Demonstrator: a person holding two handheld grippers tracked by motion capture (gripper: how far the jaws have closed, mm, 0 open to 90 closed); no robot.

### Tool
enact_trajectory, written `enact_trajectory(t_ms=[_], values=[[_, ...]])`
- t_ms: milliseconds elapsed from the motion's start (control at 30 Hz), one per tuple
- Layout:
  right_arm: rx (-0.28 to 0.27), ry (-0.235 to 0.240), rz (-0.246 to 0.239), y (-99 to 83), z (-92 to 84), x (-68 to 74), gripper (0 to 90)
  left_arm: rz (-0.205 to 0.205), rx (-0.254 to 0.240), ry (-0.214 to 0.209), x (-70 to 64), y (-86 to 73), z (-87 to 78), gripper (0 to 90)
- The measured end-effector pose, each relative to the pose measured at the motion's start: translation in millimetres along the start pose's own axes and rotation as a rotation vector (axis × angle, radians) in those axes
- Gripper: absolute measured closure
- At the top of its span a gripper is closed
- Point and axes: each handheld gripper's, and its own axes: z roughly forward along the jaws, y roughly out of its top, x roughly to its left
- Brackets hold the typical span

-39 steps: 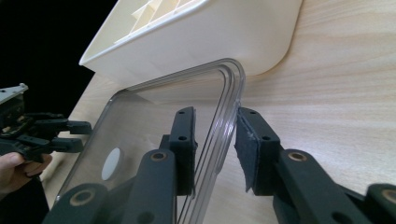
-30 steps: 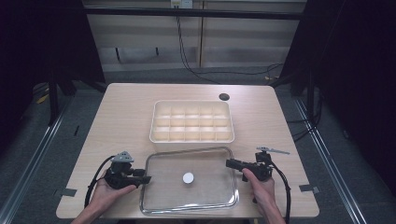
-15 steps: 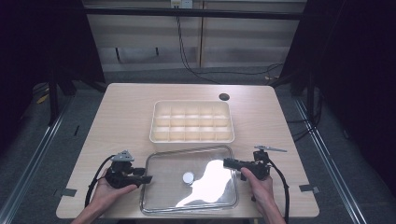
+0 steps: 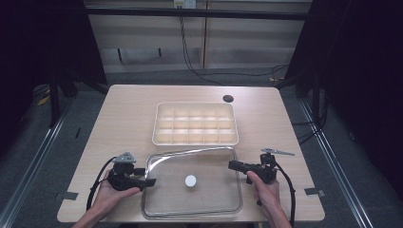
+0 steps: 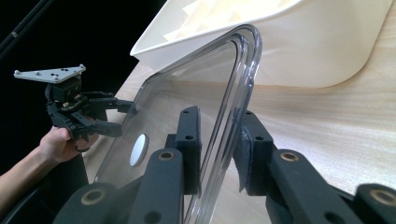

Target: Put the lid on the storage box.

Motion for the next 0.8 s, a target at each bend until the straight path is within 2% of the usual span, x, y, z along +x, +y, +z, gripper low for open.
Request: enact_trajectory(t_ms=[67,167,267,300,400,500,600,667,700,800], values=[[0.002,-0.002,0.001,-0.1,-0.3,0.3,73.7,-0.007,-0.004,-0.013,1.6,0.7,0.5,32.7],[-0.003,-0.005,-0.003,-0.1,-0.5,0.7,73.7,-0.039,-0.015,-0.03,4.4,2.2,1.6,34.4],[-0.003,-0.011,-0.006,-0.1,-0.5,0.8,73.7,-0.044,-0.03,-0.037,4.3,2.7,0.4,37.6],[-0.008,-0.012,-0.003,0.4,-2.0,1.4,73.7,-0.047,-0.063,-0.046,4.4,3.7,-3.4,40.3],[-0.009,-0.022,-0.011,0.9,-3.7,1.7,73.4,-0.043,-0.09,-0.047,4.0,5.0,-8.7,46.4],[-0.005,-0.036,-0.022,0.9,-3.7,2.1,72.8,-0.038,-0.089,-0.047,3.1,5.4,-9.7,47.1],[-0.002,-0.046,-0.011,0.4,-3.6,3.3,72.4,-0.031,-0.085,-0.039,1.4,6.9,-10.5,47.1],[0.003,-0.056,-0.013,-0.3,-4.1,4.2,71.8,-0.025,-0.087,-0.047,1.1,7.8,-10.9,47.6],[0.007,-0.068,-0.018,-0.8,-4.0,4.6,71.2,-0.027,-0.091,-0.07,0.2,8.8,-11.3,48.0],[0.013,-0.078,-0.021,-0.9,-3.7,5.2,70.6,-0.023,-0.098,-0.075,-2.5,10.2,-12.6,48.0]])
